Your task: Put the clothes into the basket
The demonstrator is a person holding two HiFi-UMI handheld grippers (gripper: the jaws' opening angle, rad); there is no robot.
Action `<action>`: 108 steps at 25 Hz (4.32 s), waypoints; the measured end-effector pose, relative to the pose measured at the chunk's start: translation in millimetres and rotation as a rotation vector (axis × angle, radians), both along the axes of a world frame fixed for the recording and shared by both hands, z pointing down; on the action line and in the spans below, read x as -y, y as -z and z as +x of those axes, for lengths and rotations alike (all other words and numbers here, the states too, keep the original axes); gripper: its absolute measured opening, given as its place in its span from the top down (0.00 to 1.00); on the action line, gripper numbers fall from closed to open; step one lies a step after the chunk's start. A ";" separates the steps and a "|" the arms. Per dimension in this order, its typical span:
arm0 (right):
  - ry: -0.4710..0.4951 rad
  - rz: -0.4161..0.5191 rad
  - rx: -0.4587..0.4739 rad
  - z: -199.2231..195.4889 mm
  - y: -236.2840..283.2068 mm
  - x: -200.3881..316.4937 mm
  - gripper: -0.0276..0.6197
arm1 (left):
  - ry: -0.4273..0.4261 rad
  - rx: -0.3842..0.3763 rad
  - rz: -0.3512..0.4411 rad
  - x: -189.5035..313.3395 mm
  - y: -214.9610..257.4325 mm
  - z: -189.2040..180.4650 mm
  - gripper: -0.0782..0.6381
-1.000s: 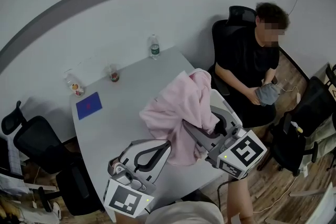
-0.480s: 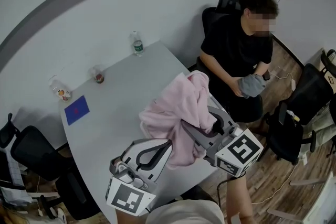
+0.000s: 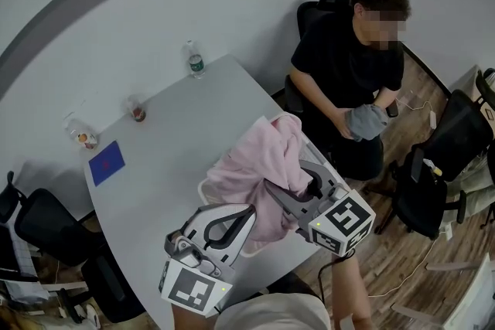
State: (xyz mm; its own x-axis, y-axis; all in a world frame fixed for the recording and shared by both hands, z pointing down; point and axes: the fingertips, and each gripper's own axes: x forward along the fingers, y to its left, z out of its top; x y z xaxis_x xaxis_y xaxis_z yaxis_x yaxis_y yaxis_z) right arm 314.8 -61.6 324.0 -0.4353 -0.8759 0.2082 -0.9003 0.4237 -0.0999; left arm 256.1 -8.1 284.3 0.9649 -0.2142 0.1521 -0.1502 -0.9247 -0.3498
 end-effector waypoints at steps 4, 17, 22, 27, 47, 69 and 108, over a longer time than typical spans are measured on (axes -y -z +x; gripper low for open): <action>0.005 -0.055 -0.003 6.2 -26.5 9.7 0.68 | 0.006 0.014 -0.023 10.3 -12.7 9.8 0.89; 0.109 -0.271 -0.127 7.6 -116.7 26.6 0.68 | 0.009 0.077 -0.131 37.3 -61.6 19.8 0.89; 0.152 -0.352 -0.166 7.4 -142.7 24.8 0.68 | 0.013 0.085 -0.150 43.4 -70.8 20.8 0.89; 0.195 -0.430 -0.200 7.4 -163.1 25.1 0.68 | 0.012 0.099 -0.170 48.2 -80.6 23.7 0.89; 0.408 -0.650 -0.457 -1.6 -232.1 25.6 0.68 | 0.021 0.181 -0.285 56.3 -142.4 30.9 0.89; 0.523 -0.737 -0.568 -12.3 -289.6 19.6 0.65 | 0.024 0.200 -0.308 57.3 -164.9 16.1 0.89; 0.532 -0.686 -0.698 -2.8 -263.2 7.3 0.43 | 0.024 0.178 -0.271 45.6 -147.2 6.5 0.89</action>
